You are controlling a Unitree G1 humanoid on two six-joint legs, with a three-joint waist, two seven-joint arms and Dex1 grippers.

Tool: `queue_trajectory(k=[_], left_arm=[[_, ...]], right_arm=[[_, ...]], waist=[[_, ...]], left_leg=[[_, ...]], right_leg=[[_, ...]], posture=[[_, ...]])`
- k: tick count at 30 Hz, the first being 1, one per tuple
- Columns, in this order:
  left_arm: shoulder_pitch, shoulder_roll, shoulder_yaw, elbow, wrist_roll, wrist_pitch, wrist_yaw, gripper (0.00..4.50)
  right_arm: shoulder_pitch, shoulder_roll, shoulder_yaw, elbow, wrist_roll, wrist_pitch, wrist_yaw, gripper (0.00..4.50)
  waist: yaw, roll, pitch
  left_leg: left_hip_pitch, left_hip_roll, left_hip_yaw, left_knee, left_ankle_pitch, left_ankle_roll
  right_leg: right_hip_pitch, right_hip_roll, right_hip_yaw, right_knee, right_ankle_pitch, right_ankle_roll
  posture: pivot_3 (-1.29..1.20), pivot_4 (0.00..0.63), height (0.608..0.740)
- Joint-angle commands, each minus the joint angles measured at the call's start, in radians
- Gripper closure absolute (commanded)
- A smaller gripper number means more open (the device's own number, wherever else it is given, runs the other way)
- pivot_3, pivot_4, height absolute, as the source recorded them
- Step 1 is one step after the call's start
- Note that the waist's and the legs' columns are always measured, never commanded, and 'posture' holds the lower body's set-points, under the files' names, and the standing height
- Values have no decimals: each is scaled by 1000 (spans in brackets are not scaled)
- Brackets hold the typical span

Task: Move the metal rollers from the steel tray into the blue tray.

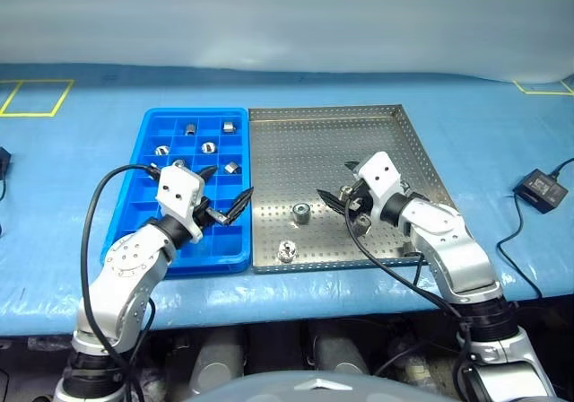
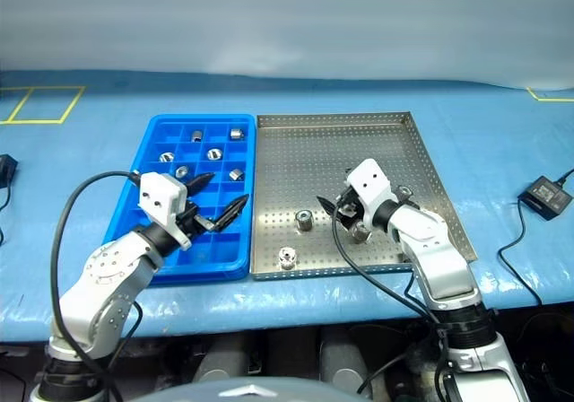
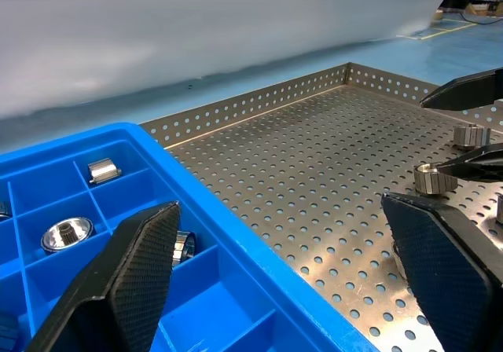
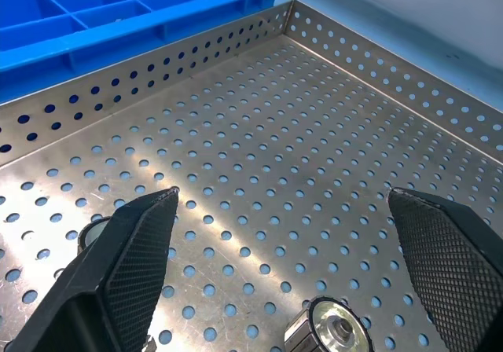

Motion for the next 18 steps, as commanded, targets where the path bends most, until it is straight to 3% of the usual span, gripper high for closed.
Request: queue_trajectory(k=[1,5,18], left_arm=[[-15,-17,10,-36,52,-41,56,29],[-20,-16,3,-30,60,-6,66,29],[-50,29,-31,-26,-48,109,-67,29]], right_arm=[[-8,-19,-16,-69,27,35,22,0],[-7,-42,-3,-85,55,106,60,0],[6,-50,-17,-100,111,80,126,0]], waist=[[0,0,0],[0,0,0],[0,0,0]], left_leg=[[0,0,0,0,0,0],[0,0,0,0,0,0],[0,0,0,0,0,0]], right_leg=[[0,0,0,0,0,0],[0,0,0,0,0,0],[0,0,0,0,0,0]], posture=[[48,150,740],[48,150,740],[37,150,740]])
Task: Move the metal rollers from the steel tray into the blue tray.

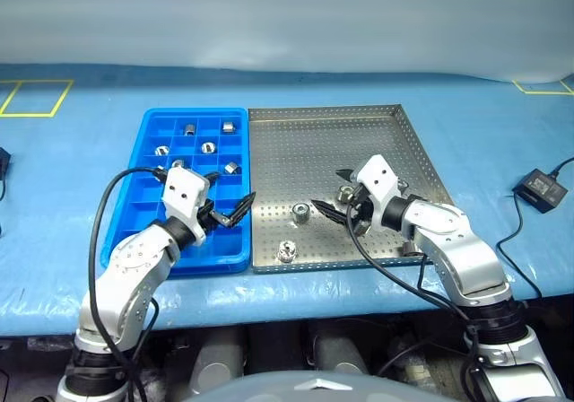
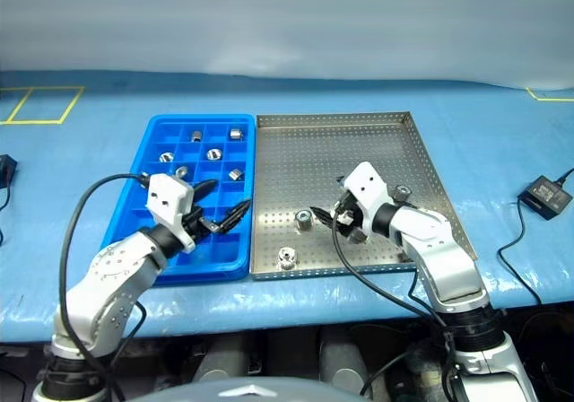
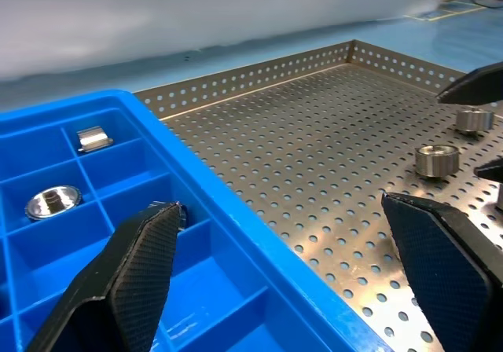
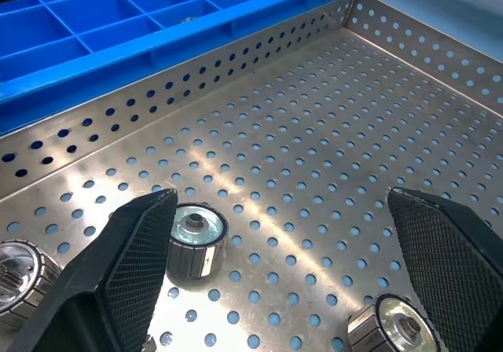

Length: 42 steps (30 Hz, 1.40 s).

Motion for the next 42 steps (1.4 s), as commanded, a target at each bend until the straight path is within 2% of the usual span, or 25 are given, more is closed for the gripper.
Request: queue_trajectory(k=[1,5,15,22,30,33,36,39,40,42], left_arm=[[-37,16,-13,-22,-26,10,-36,29],[-106,12,-71,27,-35,27,-81,29],[-355,-33,-317,319,106,84,-118,29],[-442,-56,-393,484,199,89,-127,29],[-473,-76,-441,585,274,99,-145,29],[-471,-80,-441,588,285,109,-150,594],[-469,-79,-444,585,291,116,-158,1555],[-464,-81,-430,574,285,119,-165,1555],[-462,-83,-418,562,277,117,-169,1949],[-460,-90,-400,547,266,116,-173,2441]], right_arm=[[3,-11,-29,-48,39,5,18,0],[16,-15,-54,-74,72,39,12,0],[83,-45,-107,-184,80,75,-47,0],[121,-38,-102,-247,80,92,-90,0],[125,-41,-85,-260,73,93,-110,0],[121,-41,-79,-253,69,91,-115,0],[121,-39,-66,-235,68,94,-114,0],[124,-40,-43,-203,60,100,-109,0],[127,-42,-33,-187,55,103,-108,0],[129,-46,-20,-168,50,106,-107,0]], waist=[[0,0,0],[1,0,0],[-12,0,0],[-37,0,0],[-64,1,-1],[-68,1,-1],[-67,1,-1],[-68,1,-1],[-68,1,-1],[-67,1,-1]], left_leg=[[0,0,0,0,0,0],[0,0,0,0,0,0],[0,-1,0,0,0,0],[0,0,0,0,0,0],[2,0,0,1,0,0],[1,0,0,0,0,0],[1,0,0,0,0,0],[1,0,0,0,0,0],[1,0,0,0,0,0],[1,0,0,0,0,0]], right_leg=[[0,0,0,0,0,0],[0,0,0,0,0,0],[0,1,0,0,0,0],[0,1,1,1,0,1],[1,2,2,1,-1,4],[0,2,2,2,-1,4],[0,2,1,2,2,7],[0,2,2,1,2,6],[0,2,2,1,2,6],[0,2,2,2,2,6]], posture=[[34,150,740],[12,150,740],[-67,150,740],[-111,150,740],[-117,150,740],[-115,150,740],[-114,150,740],[-112,150,740],[-108,150,740],[-106,150,740]])
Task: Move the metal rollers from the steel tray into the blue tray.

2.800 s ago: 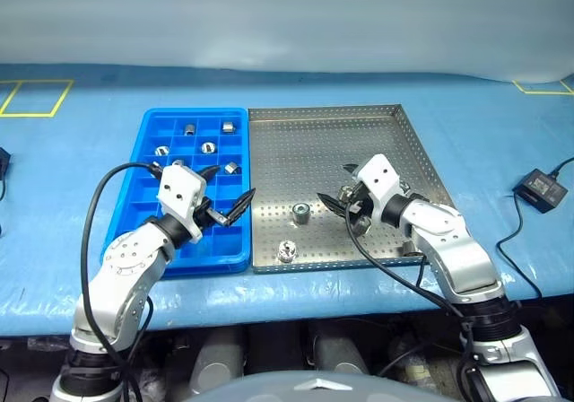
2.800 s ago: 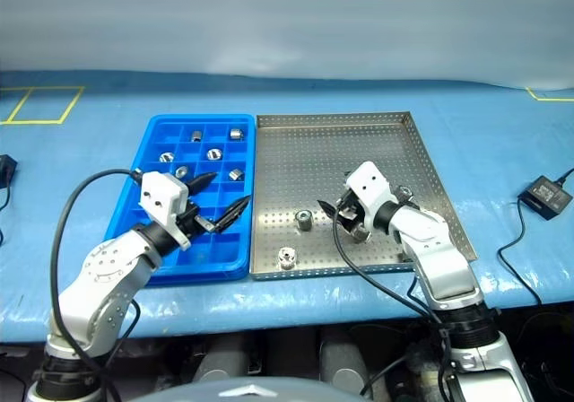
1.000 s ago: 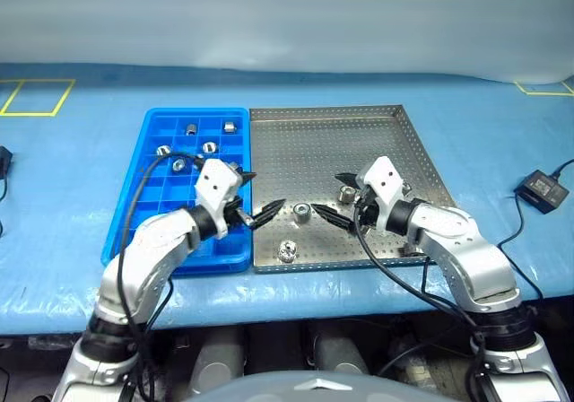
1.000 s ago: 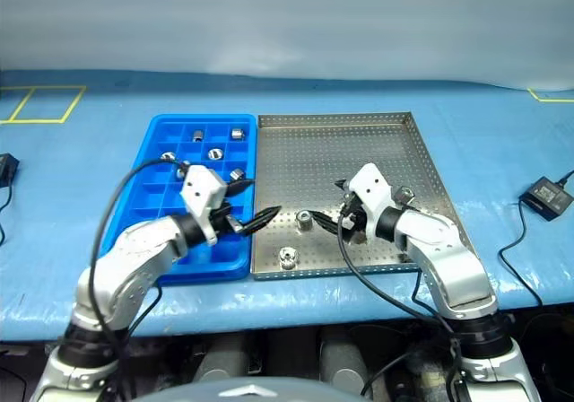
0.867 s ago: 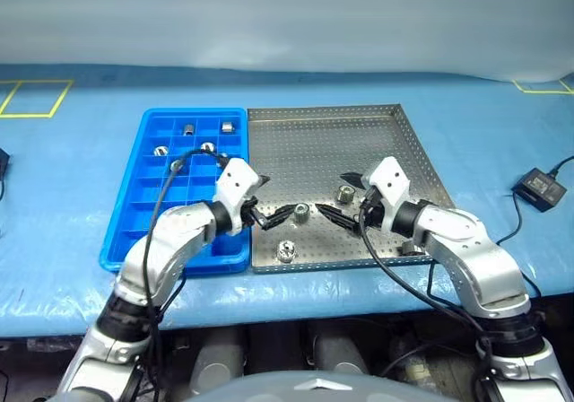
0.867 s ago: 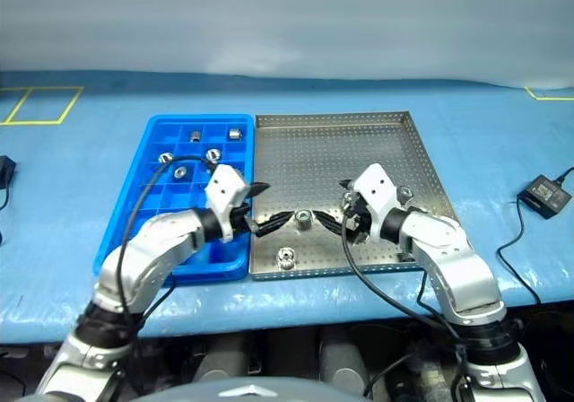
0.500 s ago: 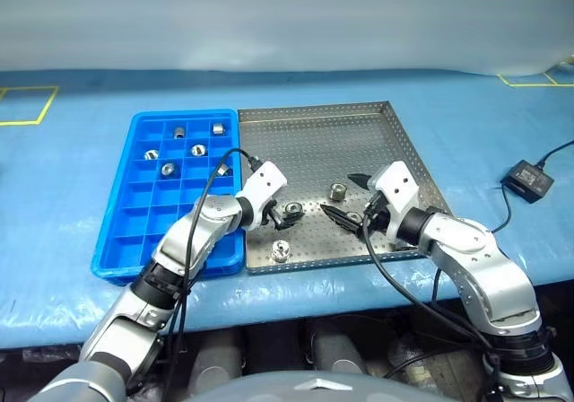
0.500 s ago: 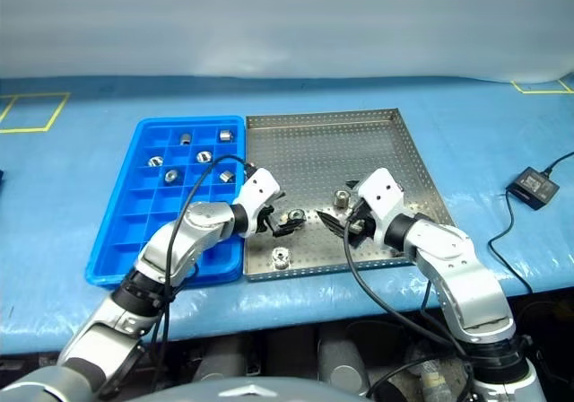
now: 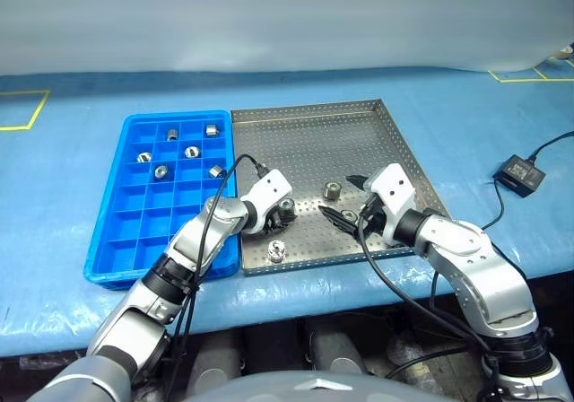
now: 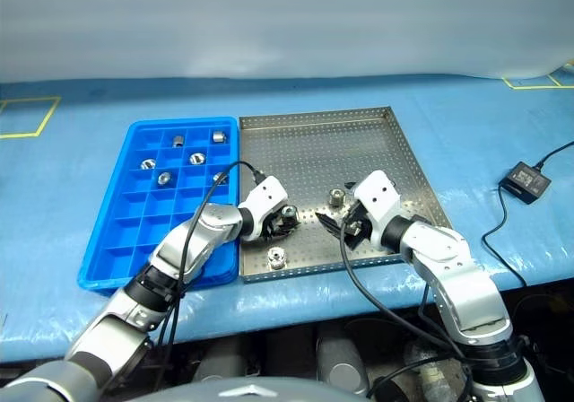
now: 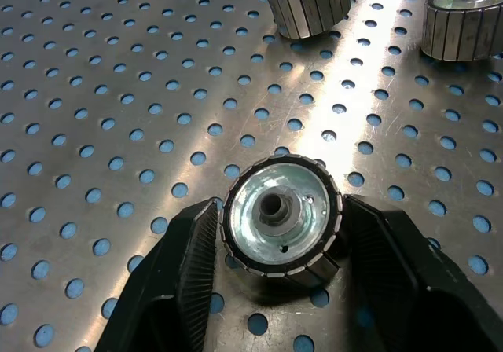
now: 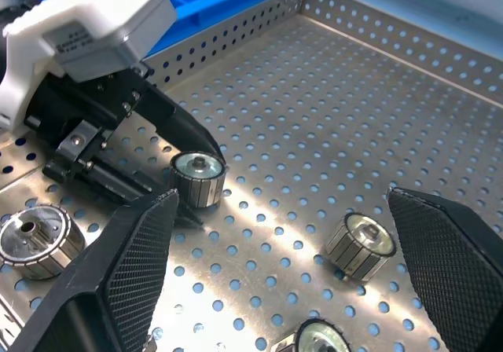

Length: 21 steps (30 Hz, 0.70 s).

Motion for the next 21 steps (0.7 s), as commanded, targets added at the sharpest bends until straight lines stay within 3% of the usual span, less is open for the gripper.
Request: queue_trajectory(k=[1,7,11,17,21], left_arm=[[8,-6,37,-42,-14,19,-6,2645],[23,-53,170,-178,-114,52,6,2645],[77,-64,330,-369,-214,119,49,2645],[205,5,605,-551,-137,210,278,2645],[269,-7,774,-622,-73,250,444,2645]], right_arm=[[1,-12,11,19,-9,4,8,0],[-15,-16,34,42,-31,-4,11,0],[-40,-5,45,25,-20,-16,32,0],[-76,22,53,25,-8,-33,47,0],[-112,43,54,66,-16,-49,40,0]], waist=[[1,0,0],[6,0,0],[7,0,0],[14,0,0],[23,-3,2]], left_leg=[[0,0,0,0,0,0],[-2,0,0,0,0,0],[-2,0,0,0,0,0],[-1,0,-1,0,0,0],[-1,0,-1,0,0,0]], right_leg=[[0,0,0,0,0,-1],[-2,0,0,0,2,1],[-2,0,0,0,2,2],[0,0,-1,0,2,2],[-1,0,-1,0,2,2]], posture=[[-102,150,740],[-87,150,740],[-67,150,740],[-14,150,740],[33,150,740]])
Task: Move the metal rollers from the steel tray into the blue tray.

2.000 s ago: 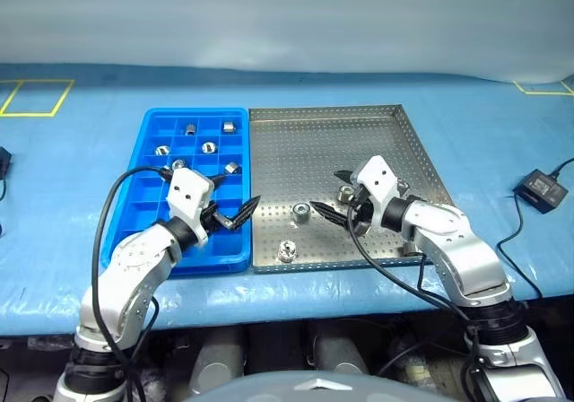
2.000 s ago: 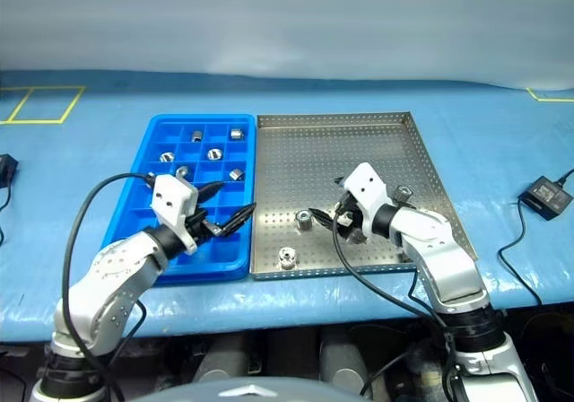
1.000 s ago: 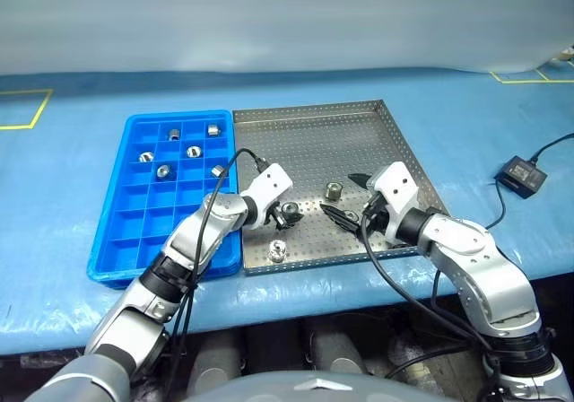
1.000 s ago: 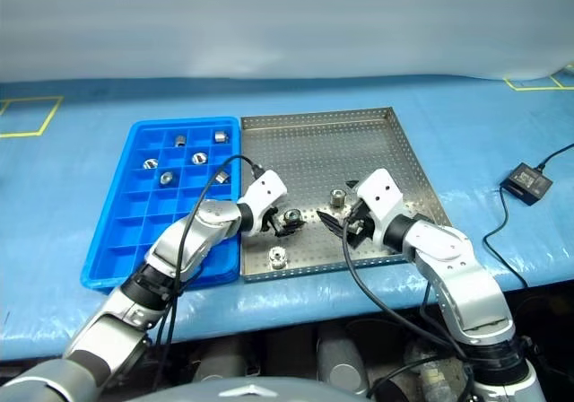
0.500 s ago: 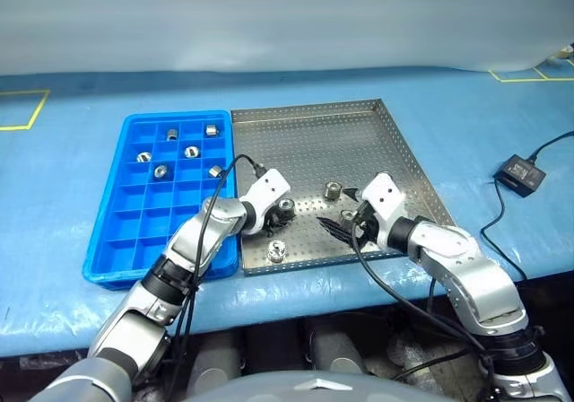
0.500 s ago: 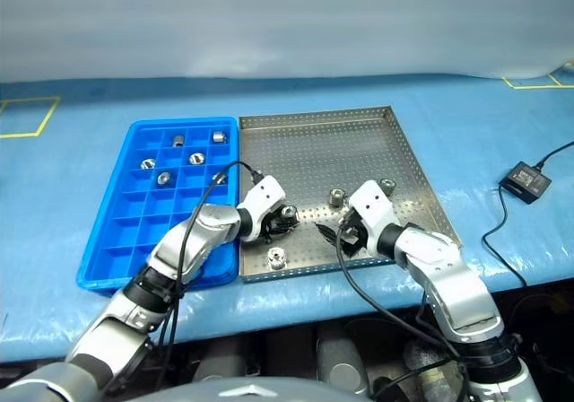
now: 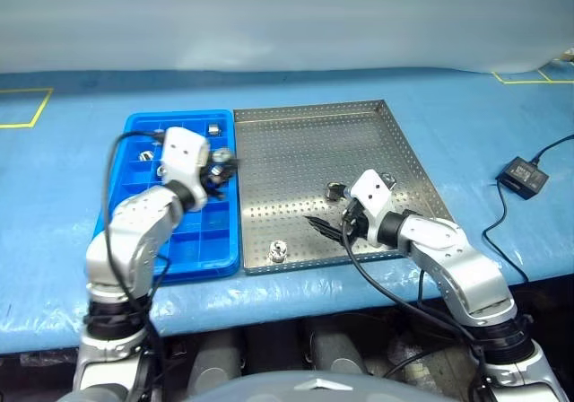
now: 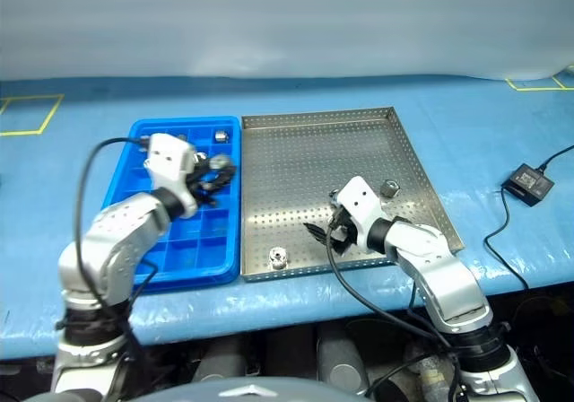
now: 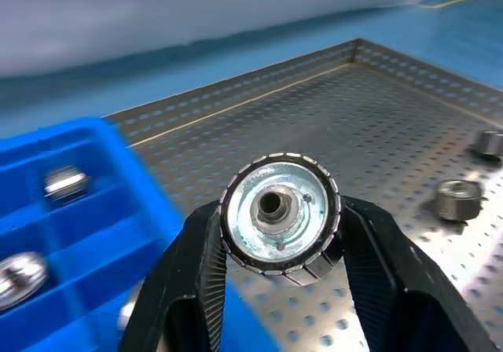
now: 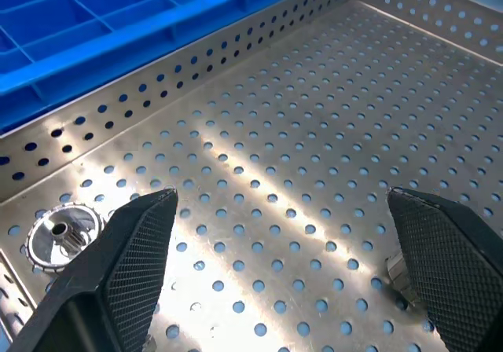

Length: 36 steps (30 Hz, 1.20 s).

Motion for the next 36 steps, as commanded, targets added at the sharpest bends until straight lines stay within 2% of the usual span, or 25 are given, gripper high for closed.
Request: queue_trajectory(k=[1,8,24,26,29,33,36], left_arm=[[20,-12,121,-102,51,23,125,2645],[28,-72,103,-36,92,3,222,2645],[71,-60,63,30,120,-31,242,2645],[65,-62,49,33,109,-39,228,1925],[38,-102,36,30,78,-58,221,1071],[10,-151,5,10,-17,-74,140,1071],[3,-127,-30,35,15,-106,141,1071]], right_arm=[[-43,11,-10,15,-4,-33,-4,0],[-79,29,11,52,-11,-52,5,0],[-76,24,3,47,-21,-50,-11,0],[-77,26,4,48,-23,-50,-15,0],[-70,24,-1,39,-25,-49,-20,0],[-55,16,-16,19,-23,-44,-29,0],[-44,8,-24,6,-24,-40,-36,0]], waist=[[15,-1,1],[76,-4,0],[68,-4,0],[68,-4,0],[69,-4,0],[68,-4,0],[58,-4,0]], left_leg=[[0,0,-1,0,0,0],[-1,-2,-2,2,0,0],[-1,-1,-1,0,0,0],[-1,-1,-1,0,0,0],[-1,-1,-1,0,0,0],[-1,-2,-1,0,0,0],[-1,-2,-1,0,0,0]], right_leg=[[0,0,-1,0,0,0],[2,-3,-2,-2,-1,-2],[1,-3,-3,-1,-4,-7],[1,-3,-3,-1,-4,-7],[1,-3,-3,-1,-4,-7],[1,-4,-3,-1,-4,-7],[1,-4,-2,-1,-4,-7]], posture=[[46,150,740],[70,150,740],[50,150,740],[44,150,740],[30,150,740],[7,150,740],[3,150,740]])
